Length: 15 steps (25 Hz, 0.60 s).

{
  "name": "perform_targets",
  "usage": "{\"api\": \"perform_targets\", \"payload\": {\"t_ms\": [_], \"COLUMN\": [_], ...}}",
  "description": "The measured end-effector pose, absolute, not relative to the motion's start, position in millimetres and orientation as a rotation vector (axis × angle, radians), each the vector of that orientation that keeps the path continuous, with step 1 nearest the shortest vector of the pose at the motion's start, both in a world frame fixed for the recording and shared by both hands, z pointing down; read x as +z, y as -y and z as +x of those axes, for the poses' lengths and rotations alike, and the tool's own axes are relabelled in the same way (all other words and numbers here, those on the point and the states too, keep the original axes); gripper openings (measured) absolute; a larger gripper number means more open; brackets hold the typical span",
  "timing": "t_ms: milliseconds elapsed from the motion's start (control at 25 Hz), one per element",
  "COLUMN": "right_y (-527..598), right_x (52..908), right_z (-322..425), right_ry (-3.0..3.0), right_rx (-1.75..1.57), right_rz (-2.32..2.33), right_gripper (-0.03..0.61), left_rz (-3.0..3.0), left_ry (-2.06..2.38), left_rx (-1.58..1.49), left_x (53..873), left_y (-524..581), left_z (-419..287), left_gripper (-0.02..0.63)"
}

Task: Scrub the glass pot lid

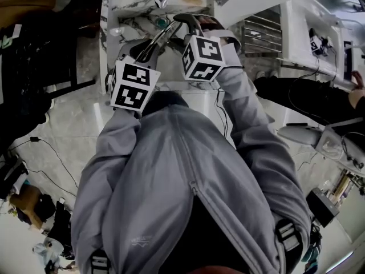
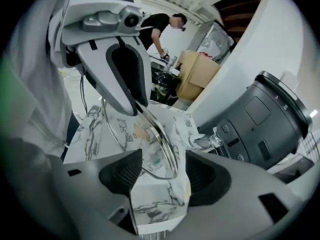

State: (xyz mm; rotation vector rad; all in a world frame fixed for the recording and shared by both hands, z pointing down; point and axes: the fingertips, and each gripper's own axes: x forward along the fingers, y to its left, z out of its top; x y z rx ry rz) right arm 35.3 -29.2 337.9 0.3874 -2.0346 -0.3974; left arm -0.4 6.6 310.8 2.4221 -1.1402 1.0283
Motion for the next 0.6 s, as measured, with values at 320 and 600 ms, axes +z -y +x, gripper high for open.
{"api": "perform_targets", "payload": {"t_ms": [320, 600], "right_y": [13.5, 1.8], "right_x": [373.8, 385.4], "right_z": [24.4, 27.4], "right_ry": [1.932, 1.904], "right_rx": [-0.51, -0.588], "right_rz": [0.018, -0.057], "right_gripper": [0.247, 0.047], "left_rz": [2.51, 2.58], "left_ry": [1.054, 0.869], "left_rx": [1.1, 0.934], "left_x": [313.8, 312.2], "left_y": [-27.7, -34.4], "left_z": [23.6, 25.4], "left_gripper": [0.072, 0.075]}}
